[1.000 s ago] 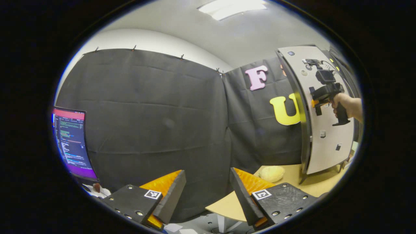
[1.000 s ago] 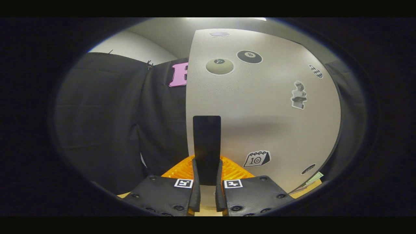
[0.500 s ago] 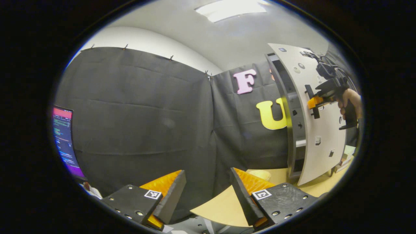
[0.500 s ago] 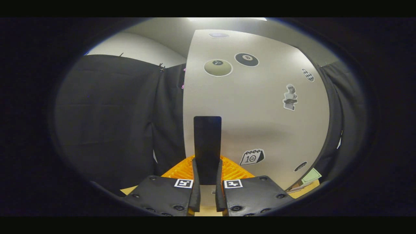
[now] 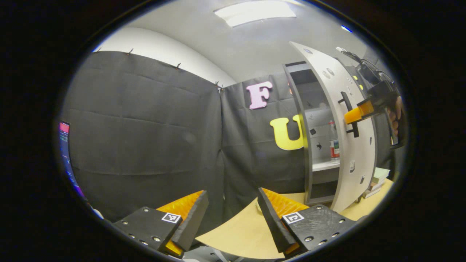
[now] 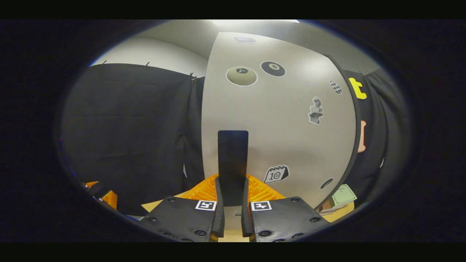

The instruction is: Open the cabinet door with the right hand, grasp the bottle in the cabinet with the left hand and place it on the coaster, then close the cabinet door with the right hand.

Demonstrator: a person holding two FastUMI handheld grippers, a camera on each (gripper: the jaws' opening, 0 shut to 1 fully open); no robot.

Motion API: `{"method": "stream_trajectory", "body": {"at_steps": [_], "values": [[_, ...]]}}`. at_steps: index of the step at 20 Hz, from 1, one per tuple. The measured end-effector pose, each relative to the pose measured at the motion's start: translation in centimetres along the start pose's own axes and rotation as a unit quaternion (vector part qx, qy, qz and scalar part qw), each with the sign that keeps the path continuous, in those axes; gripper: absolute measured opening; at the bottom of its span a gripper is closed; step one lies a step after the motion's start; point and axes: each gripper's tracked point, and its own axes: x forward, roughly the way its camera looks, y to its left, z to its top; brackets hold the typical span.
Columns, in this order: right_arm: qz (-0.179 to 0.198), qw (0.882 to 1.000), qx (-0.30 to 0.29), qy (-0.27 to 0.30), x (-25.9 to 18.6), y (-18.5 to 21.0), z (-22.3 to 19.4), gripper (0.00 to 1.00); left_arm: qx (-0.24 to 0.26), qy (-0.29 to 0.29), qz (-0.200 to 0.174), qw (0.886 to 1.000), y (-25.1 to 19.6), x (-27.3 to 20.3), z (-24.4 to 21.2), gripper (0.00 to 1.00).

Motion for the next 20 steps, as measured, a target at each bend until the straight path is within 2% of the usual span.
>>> {"method": "stream_trajectory", "body": {"at_steps": [6, 11, 16, 17, 20], "values": [[0.006, 1.000, -0.015, 0.001, -3.0, -1.4, -0.1, 0.18, -0.012, -0.005, -0.042, 0.999, -4.0, 0.5, 0.6, 0.84], [-0.008, 1.000, -0.025, -0.007, -5.0, -3.1, -0.2, 0.20, -0.030, 0.001, -0.079, 0.996, -7.4, 0.5, 0.5, 0.83], [-0.054, 0.998, -0.027, -0.012, -6.6, -5.3, -0.4, 0.20, -0.033, -0.001, -0.115, 0.993, -11.4, 0.8, 0.9, 0.83], [-0.068, 0.997, -0.029, -0.017, -6.9, -5.9, -0.3, 0.18, -0.033, -0.002, -0.121, 0.992, -11.9, 0.6, 1.0, 0.85], [-0.114, 0.993, -0.028, -0.023, -7.8, -7.9, -0.2, 0.17, -0.035, -0.003, -0.137, 0.990, -13.5, 0.4, 1.0, 0.83]]}}
